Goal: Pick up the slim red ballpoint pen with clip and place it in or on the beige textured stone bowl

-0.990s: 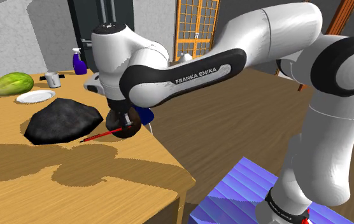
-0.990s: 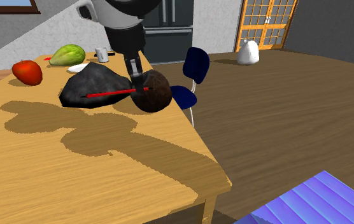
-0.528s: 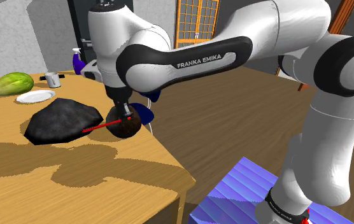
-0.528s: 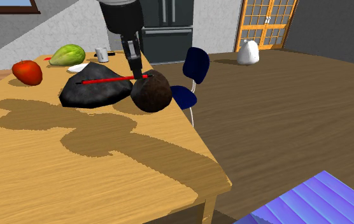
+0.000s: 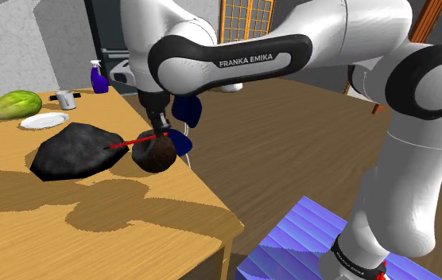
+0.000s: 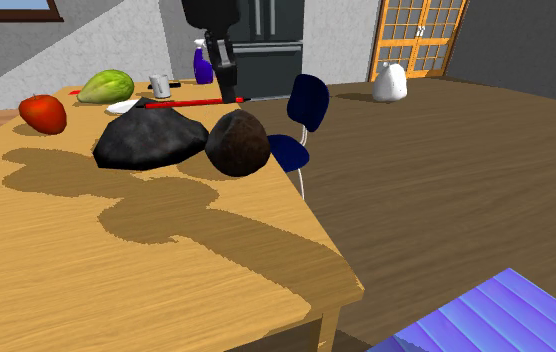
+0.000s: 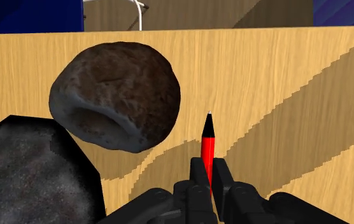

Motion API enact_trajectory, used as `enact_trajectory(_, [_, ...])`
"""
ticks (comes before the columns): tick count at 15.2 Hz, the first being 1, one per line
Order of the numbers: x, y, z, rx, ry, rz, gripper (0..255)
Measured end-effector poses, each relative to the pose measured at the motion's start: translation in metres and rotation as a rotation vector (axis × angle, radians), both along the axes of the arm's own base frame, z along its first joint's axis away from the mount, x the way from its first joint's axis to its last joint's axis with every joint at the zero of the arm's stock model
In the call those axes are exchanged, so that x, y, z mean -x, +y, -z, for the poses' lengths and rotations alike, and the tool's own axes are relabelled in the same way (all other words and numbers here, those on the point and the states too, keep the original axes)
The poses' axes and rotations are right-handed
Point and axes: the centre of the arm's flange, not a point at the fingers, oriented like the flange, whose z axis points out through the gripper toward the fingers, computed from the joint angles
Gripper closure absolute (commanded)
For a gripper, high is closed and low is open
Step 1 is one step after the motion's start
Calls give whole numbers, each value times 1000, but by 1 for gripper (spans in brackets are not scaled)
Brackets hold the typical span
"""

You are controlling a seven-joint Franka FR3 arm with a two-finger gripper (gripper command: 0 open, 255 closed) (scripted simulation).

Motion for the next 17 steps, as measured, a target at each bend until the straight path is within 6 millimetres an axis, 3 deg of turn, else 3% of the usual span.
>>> enact_trajectory(15, [-123, -152, -12, 0, 1, 0, 255])
enact_trajectory(17, [-132, -161, -8, 0, 0, 0, 255])
